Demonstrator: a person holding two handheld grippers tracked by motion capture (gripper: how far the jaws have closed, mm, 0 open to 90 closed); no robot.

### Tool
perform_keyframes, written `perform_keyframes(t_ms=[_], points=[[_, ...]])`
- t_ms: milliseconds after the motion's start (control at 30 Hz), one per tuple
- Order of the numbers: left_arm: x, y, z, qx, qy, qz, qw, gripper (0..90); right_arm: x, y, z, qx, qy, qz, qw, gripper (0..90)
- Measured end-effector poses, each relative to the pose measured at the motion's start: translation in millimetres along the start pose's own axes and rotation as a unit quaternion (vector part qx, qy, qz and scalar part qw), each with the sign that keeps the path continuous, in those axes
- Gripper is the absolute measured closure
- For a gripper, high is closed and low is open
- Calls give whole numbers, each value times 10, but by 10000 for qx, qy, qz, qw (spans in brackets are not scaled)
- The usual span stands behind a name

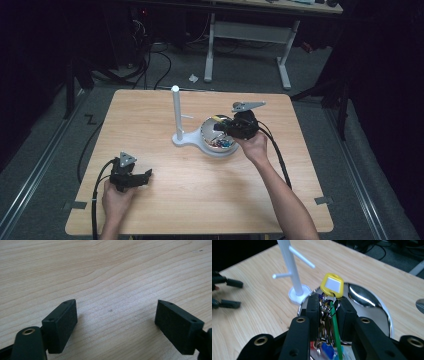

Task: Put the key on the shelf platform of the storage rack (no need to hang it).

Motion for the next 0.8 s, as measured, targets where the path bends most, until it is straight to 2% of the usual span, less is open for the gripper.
perform_keyframes(t_ms=[167,200,333,500,600,700,800], points=[[0,0,0,1,0,3,10000,184,76,-10,80,31,185,-34,9998,747],[0,-1,0,-3,0,-9,10000,184,115,-11,133,68,297,-55,9995,746],[0,-1,0,-3,-1,-8,10000,184,184,-35,216,122,396,-52,9991,745],[0,0,0,2,-1,2,10000,184,304,-103,281,131,539,116,9984,736],[0,0,0,0,1,1,10000,184,342,-130,283,127,576,201,9981,716],[0,0,0,-1,0,-2,10000,184,361,-159,269,156,595,249,9978,657],[0,-1,0,-3,0,-7,10000,185,332,-151,233,108,507,320,9981,600]])
Point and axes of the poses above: each handheld gripper's, and its own axes: z roughly forward along the jaws, x roughly out of its underside, y roughly to its left, the point moved 7 cm from there along z, roughly forward along the jaws, and after that the axes turned 2 degrees about -x, right-handed, at the moved point
